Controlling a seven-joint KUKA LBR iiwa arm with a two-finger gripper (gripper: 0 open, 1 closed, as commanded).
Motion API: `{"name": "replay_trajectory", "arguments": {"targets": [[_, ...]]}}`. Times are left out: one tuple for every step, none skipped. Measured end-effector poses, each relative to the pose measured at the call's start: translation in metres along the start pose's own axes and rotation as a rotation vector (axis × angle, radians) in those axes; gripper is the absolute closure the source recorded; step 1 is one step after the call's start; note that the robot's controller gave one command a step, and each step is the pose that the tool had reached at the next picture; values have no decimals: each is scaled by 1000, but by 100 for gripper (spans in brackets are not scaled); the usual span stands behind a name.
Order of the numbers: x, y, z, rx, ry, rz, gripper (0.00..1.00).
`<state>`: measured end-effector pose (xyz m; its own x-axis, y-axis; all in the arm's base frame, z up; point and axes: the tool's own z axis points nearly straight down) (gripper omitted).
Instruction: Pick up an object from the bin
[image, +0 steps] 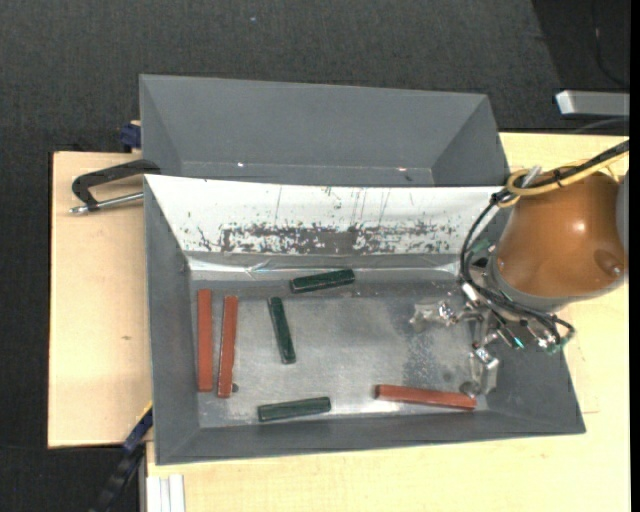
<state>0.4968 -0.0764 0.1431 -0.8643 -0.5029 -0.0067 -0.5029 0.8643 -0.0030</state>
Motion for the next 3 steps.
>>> {"name": "replay_trajectory", "arguments": {"targets": [[0,3,-8,-2,2,-104,0],[-13,29,7,-3,4,-245,0],[-18,33,-1,-4,2,-203,0]]}}
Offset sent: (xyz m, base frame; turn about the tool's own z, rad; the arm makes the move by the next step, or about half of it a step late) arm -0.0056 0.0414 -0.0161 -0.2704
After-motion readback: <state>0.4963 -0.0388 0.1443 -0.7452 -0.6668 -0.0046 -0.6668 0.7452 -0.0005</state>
